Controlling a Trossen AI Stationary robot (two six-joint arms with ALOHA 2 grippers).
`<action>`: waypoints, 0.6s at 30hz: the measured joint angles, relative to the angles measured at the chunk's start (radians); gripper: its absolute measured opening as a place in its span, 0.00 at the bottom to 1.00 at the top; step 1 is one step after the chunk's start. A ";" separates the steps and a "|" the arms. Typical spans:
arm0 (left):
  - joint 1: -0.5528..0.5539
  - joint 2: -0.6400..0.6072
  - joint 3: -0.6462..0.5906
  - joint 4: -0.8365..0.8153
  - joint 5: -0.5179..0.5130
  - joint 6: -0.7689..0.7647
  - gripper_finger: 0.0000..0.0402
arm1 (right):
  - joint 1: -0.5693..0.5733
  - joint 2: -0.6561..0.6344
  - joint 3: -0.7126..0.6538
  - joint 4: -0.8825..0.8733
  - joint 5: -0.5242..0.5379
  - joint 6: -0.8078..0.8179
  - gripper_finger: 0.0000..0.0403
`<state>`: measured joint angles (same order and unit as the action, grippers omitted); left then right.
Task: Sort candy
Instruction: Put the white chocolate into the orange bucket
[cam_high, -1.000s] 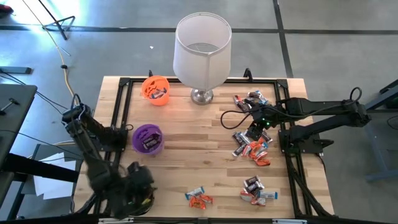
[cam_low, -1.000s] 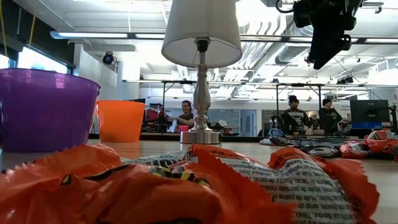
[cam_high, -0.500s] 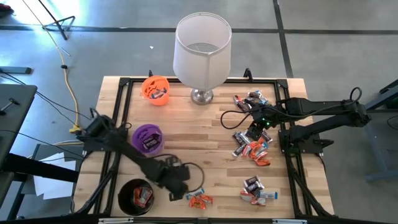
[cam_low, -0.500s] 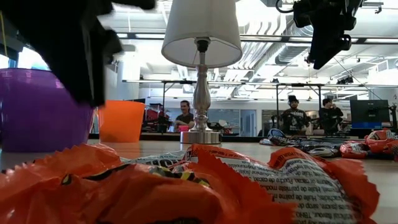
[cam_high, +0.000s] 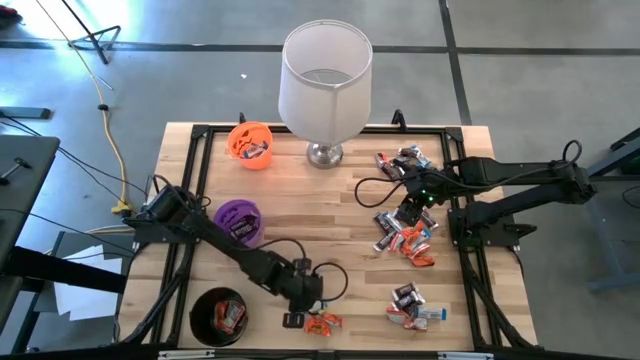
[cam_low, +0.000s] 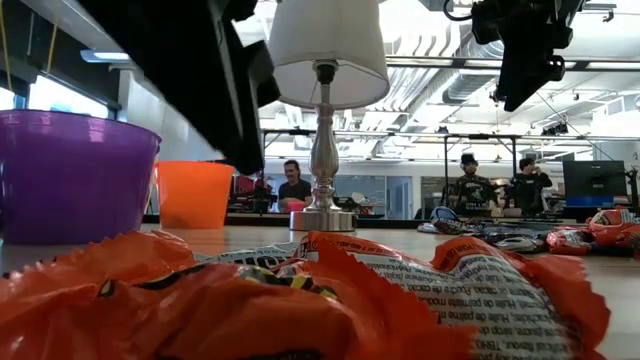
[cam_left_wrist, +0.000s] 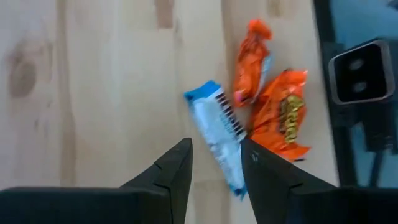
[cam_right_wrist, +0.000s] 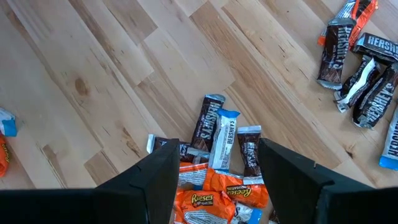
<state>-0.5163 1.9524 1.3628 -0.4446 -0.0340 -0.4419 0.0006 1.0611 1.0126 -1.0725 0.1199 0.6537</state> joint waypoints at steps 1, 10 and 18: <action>0.000 0.005 0.000 0.019 0.004 0.000 0.31 | 0.000 0.000 0.000 0.000 0.000 0.000 0.52; -0.001 0.072 0.000 0.101 0.081 0.000 0.31 | 0.000 0.000 0.000 0.000 0.000 0.000 0.52; 0.010 0.089 0.000 0.100 0.088 0.034 0.31 | 0.000 0.000 0.000 0.000 0.000 0.000 0.52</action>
<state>-0.5066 2.0412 1.3628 -0.3448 0.0541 -0.4075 0.0005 1.0611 1.0126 -1.0721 0.1197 0.6537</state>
